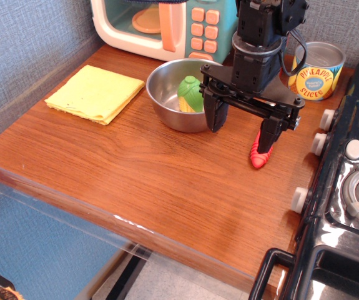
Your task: Slide the yellow rag forward so that it touches the front edge of the table.
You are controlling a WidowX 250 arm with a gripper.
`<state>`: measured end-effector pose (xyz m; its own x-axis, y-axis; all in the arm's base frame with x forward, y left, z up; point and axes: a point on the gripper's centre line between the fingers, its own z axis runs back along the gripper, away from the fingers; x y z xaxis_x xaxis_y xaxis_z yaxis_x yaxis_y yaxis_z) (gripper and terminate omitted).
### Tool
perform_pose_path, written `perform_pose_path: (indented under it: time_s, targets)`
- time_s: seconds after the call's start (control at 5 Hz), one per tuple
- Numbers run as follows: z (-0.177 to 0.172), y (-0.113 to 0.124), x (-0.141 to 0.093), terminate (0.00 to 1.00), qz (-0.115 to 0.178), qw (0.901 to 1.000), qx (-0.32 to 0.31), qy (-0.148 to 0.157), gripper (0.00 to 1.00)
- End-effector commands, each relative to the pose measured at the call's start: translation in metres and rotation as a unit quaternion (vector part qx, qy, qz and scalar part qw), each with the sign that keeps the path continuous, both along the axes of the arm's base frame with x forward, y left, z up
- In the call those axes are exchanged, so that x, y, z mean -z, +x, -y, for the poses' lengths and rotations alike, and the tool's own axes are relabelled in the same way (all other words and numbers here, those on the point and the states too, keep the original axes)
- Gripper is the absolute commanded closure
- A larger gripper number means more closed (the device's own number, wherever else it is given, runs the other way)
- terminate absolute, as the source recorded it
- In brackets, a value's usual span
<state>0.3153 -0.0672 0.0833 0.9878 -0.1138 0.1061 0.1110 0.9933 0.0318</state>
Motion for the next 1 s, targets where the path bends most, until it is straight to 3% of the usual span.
perform_pose_path:
  time_s: [0.0,0.4,0.6,0.8]
  targets:
    - [0.0,0.0,0.0,0.0,0.0,1.0,0.0,0.0,0.0]
    - [-0.01,0.011,-0.008,0.0,-0.006,0.9998,0.006,-0.015,0.0]
    - [-0.04,0.026,-0.034,0.0,0.025,0.9994,-0.003,-0.022,0.0]
    - [-0.092,0.037,-0.057,0.0,0.056,0.9968,-0.051,-0.027,0.0]
